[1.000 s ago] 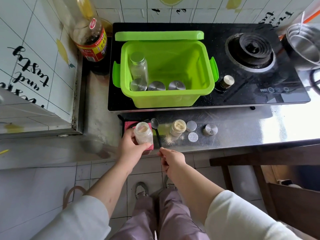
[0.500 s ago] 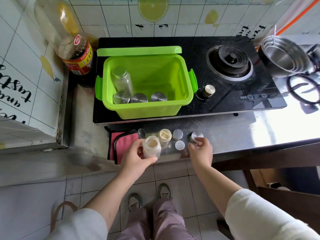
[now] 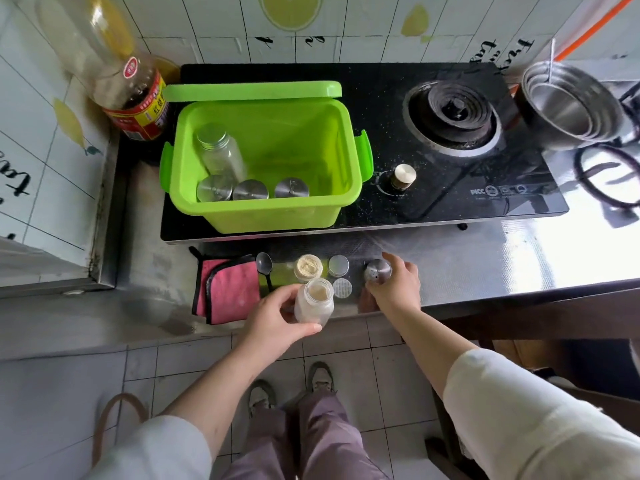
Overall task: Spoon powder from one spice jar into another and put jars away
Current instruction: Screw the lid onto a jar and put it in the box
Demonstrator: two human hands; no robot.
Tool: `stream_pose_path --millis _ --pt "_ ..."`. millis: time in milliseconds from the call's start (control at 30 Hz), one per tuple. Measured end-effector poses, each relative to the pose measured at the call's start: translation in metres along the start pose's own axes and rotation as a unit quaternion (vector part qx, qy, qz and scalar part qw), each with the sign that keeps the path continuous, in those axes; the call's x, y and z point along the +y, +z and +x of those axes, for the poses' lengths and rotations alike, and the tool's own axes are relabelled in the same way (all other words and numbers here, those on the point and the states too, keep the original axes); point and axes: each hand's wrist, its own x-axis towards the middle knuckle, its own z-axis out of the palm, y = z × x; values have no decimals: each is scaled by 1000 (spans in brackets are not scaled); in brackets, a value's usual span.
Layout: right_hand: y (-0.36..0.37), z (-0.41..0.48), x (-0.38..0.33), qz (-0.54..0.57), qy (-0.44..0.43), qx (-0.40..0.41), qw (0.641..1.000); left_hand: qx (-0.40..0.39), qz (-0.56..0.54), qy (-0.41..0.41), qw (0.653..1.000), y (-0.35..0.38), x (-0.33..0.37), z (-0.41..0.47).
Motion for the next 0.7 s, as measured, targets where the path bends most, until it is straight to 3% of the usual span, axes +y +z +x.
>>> stream_pose_path --millis 133,233,400,700 --pt "1 -6 -6 -94 -133 35 986 11 -3 -13 1000 4 -1 0" --pt "8 -11 -10 -186 -219 6 958 19 -3 -26 999 6 -5 0" --pt "19 -13 -9 -248 -226 -26 941 31 -1 -38 999 10 -8 -1" --pt "21 -6 -12 -253 -250 -43 934 33 -22 -49 998 20 -14 0"
